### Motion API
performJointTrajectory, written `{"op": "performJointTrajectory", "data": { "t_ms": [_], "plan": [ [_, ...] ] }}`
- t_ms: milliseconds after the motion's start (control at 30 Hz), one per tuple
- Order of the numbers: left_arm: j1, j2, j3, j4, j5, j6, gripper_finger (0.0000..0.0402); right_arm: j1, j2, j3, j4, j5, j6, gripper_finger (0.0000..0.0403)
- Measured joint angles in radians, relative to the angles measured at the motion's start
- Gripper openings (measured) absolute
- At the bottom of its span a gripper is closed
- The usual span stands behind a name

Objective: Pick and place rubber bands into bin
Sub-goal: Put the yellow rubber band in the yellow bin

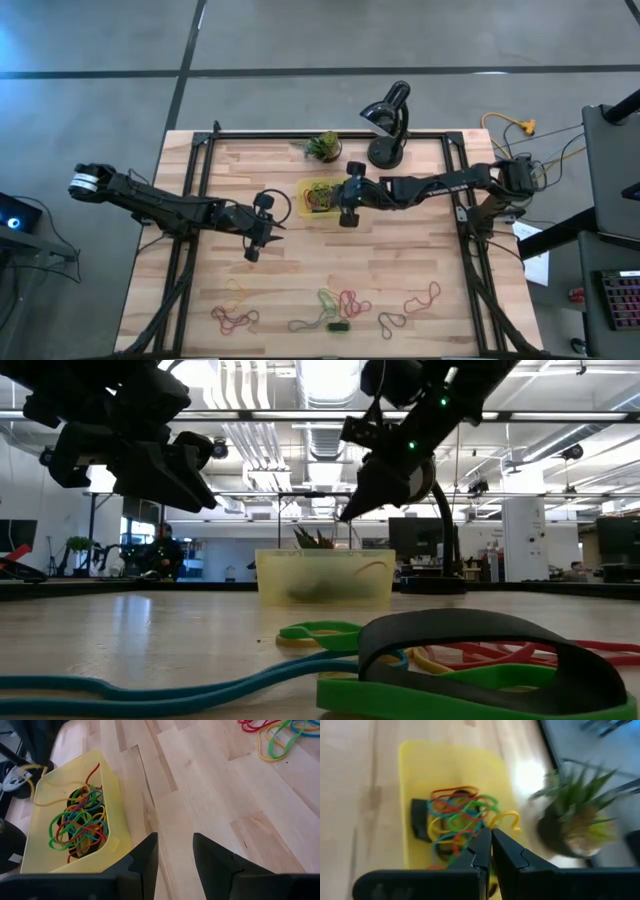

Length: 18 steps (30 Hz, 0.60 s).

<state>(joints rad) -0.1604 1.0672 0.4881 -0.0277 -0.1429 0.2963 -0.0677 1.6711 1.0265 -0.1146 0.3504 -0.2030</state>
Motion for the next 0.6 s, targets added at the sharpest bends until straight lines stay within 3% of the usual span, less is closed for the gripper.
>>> {"op": "performJointTrajectory", "data": {
  "t_ms": [233,367,600],
  "plan": [
    [0.000,0.000,0.000,0.000,0.000,0.008,0.0107,-0.032,0.000,-0.035,0.006,-0.173,0.082,0.0010],
    [0.000,0.000,0.000,-0.001,0.000,0.008,0.0107,-0.032,0.000,-0.036,0.046,-0.180,0.088,0.0027],
    [0.000,0.000,-0.002,-0.003,0.000,0.007,0.0107,-0.032,0.000,-0.036,0.055,-0.195,0.091,0.0090]
  ]
}}
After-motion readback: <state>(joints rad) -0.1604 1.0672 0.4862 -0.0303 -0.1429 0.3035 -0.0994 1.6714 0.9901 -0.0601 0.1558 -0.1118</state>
